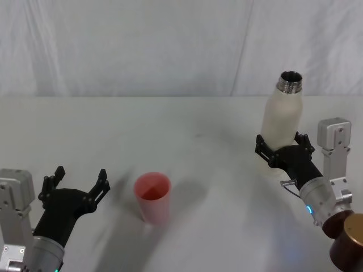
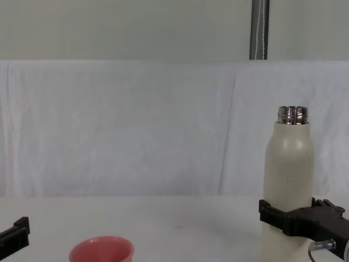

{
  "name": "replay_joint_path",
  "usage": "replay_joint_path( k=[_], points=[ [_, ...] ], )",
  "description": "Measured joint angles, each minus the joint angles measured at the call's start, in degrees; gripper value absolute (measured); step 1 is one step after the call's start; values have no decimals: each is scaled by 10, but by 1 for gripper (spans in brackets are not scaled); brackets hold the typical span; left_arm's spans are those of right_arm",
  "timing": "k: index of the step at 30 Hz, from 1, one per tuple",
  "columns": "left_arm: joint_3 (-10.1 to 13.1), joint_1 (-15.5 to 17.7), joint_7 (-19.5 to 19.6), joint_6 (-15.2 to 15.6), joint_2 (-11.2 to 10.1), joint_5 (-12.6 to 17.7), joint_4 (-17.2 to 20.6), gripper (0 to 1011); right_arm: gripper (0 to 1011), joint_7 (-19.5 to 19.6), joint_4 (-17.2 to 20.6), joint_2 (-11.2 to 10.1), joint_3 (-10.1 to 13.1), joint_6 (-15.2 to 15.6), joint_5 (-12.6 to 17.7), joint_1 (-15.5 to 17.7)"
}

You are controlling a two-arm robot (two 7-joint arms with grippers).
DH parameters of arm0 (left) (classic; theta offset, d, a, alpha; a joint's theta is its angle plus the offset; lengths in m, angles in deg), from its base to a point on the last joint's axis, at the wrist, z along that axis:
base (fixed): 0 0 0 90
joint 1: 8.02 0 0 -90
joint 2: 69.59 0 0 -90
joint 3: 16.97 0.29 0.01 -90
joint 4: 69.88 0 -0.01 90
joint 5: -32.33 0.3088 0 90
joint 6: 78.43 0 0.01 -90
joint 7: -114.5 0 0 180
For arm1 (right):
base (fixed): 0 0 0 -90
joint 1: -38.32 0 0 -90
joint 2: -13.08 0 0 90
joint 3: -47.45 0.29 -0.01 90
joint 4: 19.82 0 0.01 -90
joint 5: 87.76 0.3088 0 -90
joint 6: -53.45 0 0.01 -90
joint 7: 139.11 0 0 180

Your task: Grasp the thermos with one hand and pour water into the cup lid.

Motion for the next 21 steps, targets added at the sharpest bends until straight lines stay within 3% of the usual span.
replay_joint_path(
  k=[21],
  points=[
    [0,0,0,0,0,0,0,1001,1001,0,0,0,0,0,0,0]
  ],
)
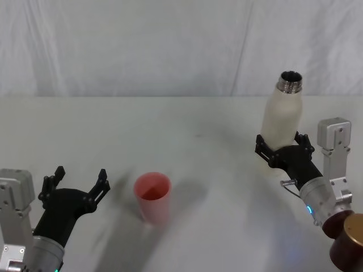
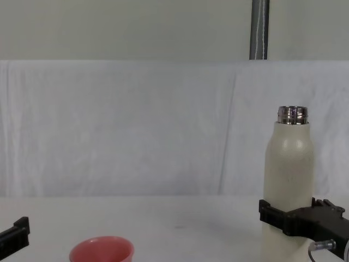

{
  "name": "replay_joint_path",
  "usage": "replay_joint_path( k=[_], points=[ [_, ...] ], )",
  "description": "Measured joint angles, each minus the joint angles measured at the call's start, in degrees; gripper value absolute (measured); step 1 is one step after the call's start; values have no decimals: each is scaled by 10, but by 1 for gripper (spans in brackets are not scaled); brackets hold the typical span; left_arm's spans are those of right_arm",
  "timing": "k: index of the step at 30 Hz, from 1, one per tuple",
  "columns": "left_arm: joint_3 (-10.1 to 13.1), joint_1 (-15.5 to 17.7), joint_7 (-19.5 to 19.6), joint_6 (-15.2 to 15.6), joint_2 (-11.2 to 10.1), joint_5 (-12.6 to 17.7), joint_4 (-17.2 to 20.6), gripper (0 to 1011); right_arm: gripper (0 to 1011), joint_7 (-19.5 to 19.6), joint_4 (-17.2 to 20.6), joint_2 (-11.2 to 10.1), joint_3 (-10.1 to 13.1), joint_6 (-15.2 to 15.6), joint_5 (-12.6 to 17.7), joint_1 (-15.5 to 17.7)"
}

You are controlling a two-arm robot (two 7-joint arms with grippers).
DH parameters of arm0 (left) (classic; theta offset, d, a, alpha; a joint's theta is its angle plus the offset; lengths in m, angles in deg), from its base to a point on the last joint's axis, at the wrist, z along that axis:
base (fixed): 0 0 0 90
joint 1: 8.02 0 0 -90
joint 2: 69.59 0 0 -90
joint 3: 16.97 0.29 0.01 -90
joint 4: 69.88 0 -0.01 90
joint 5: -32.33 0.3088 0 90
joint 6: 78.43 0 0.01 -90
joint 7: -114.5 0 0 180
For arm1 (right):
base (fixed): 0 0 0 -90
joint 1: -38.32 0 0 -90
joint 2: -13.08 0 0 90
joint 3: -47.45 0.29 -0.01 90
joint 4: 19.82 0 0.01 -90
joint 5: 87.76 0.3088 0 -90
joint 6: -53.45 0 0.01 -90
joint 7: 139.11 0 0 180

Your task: Grasp the thermos with one hand and pour water into the cup lid.

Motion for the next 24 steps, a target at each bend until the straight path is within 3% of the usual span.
replay_joint_path(
  k=[24],
  points=[
    [0,0,0,0,0,0,0,1001,1001,-11,34,-11,5,16,21,32]
  ],
)
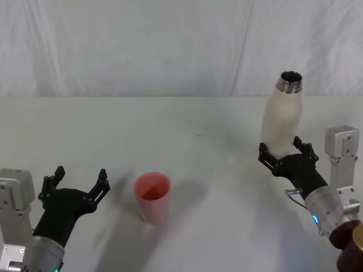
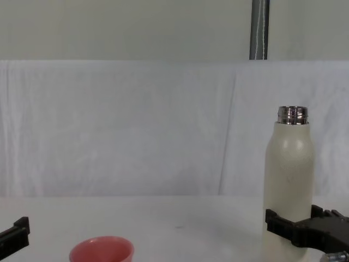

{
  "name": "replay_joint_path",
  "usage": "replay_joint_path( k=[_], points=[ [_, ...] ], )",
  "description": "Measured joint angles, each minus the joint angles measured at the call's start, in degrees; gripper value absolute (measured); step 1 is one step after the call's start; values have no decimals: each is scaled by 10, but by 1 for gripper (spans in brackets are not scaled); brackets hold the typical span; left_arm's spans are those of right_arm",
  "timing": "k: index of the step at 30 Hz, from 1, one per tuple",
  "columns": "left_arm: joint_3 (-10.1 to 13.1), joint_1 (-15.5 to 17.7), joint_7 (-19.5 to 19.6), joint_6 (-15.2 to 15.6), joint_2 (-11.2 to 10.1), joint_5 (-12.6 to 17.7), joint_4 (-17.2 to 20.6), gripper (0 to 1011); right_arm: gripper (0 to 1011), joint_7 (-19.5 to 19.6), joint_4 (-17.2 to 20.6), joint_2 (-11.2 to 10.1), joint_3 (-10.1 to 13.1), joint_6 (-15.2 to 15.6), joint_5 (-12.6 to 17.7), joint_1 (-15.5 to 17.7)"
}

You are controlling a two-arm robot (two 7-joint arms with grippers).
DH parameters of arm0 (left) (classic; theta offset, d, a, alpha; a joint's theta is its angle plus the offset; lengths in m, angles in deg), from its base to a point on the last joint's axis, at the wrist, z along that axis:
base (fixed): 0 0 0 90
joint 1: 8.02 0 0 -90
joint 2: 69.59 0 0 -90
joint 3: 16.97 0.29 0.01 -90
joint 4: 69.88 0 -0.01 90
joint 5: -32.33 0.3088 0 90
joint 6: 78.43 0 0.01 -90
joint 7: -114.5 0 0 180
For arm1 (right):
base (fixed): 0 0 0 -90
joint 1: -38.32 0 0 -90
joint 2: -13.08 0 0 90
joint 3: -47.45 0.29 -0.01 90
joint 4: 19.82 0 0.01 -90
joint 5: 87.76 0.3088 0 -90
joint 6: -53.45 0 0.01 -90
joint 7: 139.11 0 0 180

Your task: Grasp the thermos with one hand and pour water into the cup lid.

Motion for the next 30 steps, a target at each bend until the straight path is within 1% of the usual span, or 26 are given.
replay_joint_path(
  k=[22,30],
  points=[
    [0,0,0,0,0,0,0,1001,1001,-5,92,-28,5,26,18,76],
    [0,0,0,0,0,0,0,1001,1001,-9,131,-34,7,25,32,107]
  ],
)
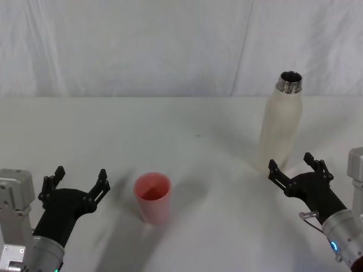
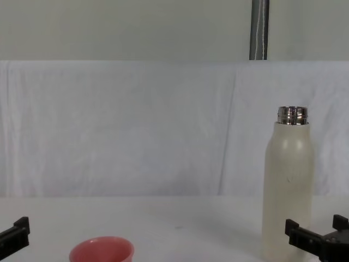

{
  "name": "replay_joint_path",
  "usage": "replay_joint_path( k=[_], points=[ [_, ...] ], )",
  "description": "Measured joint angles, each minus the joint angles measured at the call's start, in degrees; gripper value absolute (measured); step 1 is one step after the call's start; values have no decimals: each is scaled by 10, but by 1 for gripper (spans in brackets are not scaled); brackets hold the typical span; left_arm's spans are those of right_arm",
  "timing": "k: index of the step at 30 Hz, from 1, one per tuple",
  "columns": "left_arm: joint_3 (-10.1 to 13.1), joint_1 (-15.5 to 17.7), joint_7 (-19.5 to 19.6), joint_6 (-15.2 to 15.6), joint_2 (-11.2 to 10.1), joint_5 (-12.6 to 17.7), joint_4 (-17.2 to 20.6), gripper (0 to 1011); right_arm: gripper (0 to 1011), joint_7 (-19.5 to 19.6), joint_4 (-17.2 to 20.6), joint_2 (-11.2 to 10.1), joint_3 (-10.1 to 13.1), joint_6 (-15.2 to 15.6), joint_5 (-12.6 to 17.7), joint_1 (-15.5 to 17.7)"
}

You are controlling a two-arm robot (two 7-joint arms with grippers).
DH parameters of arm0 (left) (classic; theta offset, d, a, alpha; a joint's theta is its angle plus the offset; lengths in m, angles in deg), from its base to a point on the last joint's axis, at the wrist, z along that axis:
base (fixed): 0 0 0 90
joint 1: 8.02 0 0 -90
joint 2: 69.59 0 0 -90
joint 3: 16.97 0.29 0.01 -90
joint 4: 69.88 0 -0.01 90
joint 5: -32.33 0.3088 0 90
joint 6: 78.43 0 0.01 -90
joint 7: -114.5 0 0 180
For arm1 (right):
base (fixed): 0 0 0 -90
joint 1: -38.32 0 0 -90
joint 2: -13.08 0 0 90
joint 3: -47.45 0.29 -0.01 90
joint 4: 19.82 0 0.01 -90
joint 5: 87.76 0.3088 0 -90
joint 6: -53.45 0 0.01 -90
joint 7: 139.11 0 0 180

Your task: Grasp the thermos with one hand and pour water into the cup lid.

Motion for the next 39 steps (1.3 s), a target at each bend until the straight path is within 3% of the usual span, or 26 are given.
replay_joint_path(
  k=[12,24,39],
  points=[
    [0,0,0,0,0,0,0,1001,1001,-16,65,-28,-4,1,18,52],
    [0,0,0,0,0,0,0,1001,1001,-27,76,-49,-21,-26,-1,63],
    [0,0,0,0,0,0,0,1001,1001,-53,80,-62,-30,-61,15,73]
  ],
)
